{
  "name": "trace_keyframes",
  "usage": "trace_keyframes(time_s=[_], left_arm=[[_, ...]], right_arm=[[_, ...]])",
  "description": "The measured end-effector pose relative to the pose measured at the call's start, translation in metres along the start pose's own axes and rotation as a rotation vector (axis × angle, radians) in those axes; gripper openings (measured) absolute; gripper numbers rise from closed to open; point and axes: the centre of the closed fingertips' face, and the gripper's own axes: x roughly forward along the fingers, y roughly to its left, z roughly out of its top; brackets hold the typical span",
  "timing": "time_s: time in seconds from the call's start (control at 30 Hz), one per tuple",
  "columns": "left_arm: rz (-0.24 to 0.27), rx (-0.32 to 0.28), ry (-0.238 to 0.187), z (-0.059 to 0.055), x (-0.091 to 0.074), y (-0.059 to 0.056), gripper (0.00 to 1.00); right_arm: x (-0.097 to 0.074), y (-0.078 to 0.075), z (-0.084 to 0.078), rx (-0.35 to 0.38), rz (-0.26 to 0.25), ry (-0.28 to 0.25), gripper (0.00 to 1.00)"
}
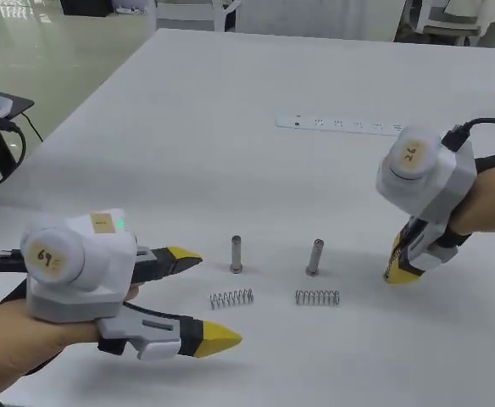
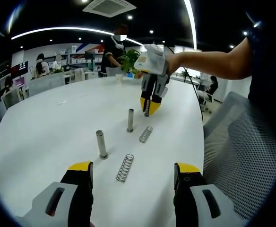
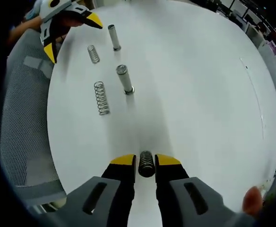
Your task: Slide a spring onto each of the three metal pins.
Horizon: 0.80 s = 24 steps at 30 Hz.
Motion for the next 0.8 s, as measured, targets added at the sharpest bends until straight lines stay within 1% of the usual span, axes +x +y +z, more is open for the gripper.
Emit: trace_keyframes(time_s=[0.07,0.3,0.5,0.63,0.8], left_arm=[[-0.001,0.001,0.002,0.0,0.0,0.0,0.65],[-0.003,0.001,0.002,0.0,0.001,-0.001,0.65],[-0.006,0.002,0.002,0.0,0.001,-0.002,0.65],[-0.006,0.002,0.001,0.0,0.001,-0.002,0.65],[-0.008,0.004,-0.001,0.001,0.001,-0.002,0.65]], right_arm=[[0.0,0.001,0.0,0.001,0.0,-0.004,0.15],[-0.004,0.002,0.002,0.025,-0.007,-0.057,0.2],[-0.008,0.002,0.0,0.053,-0.029,-0.101,0.22],[-0.011,0.003,-0.005,0.081,-0.037,-0.124,0.23],[-0.013,0.006,-0.012,0.107,-0.043,-0.136,0.23]])
